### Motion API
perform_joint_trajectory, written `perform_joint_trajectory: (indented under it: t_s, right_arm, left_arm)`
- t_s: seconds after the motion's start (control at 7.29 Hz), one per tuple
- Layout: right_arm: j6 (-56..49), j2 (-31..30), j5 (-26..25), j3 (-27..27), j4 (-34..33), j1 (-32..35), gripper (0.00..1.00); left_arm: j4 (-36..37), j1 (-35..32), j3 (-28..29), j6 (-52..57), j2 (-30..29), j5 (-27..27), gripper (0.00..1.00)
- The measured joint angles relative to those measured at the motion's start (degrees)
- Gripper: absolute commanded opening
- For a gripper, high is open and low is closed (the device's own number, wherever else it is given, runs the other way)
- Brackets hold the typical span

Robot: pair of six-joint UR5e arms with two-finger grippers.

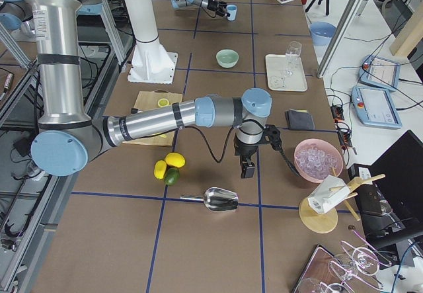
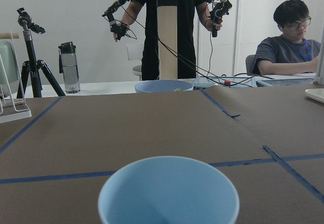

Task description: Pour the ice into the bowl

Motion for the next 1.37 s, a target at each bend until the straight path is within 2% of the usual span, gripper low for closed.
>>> perform_joint_trajectory:
  t_s: [1.37]
  right_arm:
    - [-0.02,0.15,-0.46,0.16,0.00,0.09,1.00]
  left_arm:
    - [4.45,-2.38,1.84,-2.80,-2.34,-1.29,1.00]
